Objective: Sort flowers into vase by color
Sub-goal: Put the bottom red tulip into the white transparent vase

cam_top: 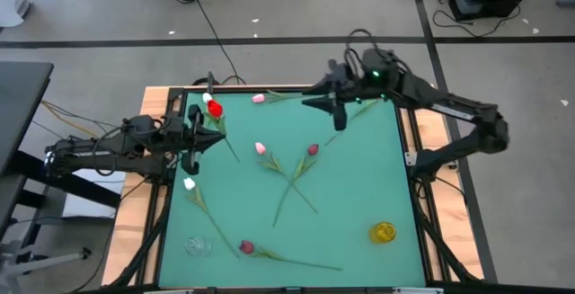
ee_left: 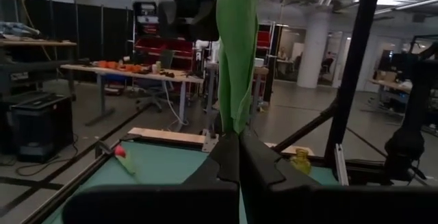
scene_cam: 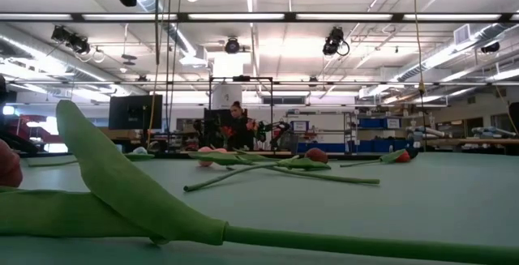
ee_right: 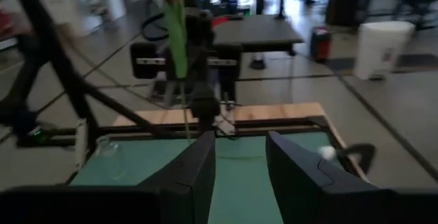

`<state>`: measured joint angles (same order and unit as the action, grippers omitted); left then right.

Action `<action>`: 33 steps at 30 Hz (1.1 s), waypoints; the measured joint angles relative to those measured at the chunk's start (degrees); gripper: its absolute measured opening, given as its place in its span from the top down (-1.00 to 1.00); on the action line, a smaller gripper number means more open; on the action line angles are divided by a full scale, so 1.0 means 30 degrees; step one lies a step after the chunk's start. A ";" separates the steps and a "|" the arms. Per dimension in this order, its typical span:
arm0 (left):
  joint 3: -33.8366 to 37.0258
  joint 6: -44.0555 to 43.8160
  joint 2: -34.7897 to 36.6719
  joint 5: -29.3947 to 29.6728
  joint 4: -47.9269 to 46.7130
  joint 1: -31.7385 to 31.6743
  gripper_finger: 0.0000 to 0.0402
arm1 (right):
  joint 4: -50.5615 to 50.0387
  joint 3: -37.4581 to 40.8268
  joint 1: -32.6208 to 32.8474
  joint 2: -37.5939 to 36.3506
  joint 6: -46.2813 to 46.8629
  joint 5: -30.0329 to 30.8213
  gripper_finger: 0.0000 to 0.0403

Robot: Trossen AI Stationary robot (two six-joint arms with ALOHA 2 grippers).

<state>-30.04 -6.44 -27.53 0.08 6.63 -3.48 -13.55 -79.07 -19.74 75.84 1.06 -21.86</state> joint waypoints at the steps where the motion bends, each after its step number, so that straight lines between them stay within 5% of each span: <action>1: 0.0000 -0.0060 0.0035 -0.0004 -0.0010 0.0065 1.00 | 0.0610 0.0778 0.0168 -0.0606 0.0152 0.0631 0.31; 8: 0.0000 -0.0616 0.0119 -0.2658 -0.0336 0.0282 1.00 | 0.3073 0.4264 0.0797 -0.3481 0.2118 0.3368 0.31; 25: -0.0006 -0.1987 0.0488 -0.3973 -0.0863 0.0355 1.00 | 0.3087 0.4971 0.1165 -0.3930 0.2238 0.3421 0.31; 33: -0.0007 -0.6786 0.0508 -1.0750 -0.0714 0.2081 1.00 | 0.3087 0.4971 0.1165 -0.3922 0.2238 0.3414 0.32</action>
<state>-30.06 -26.79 -26.00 -32.17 4.49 2.76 -4.29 -64.16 -16.25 64.07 7.77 -11.62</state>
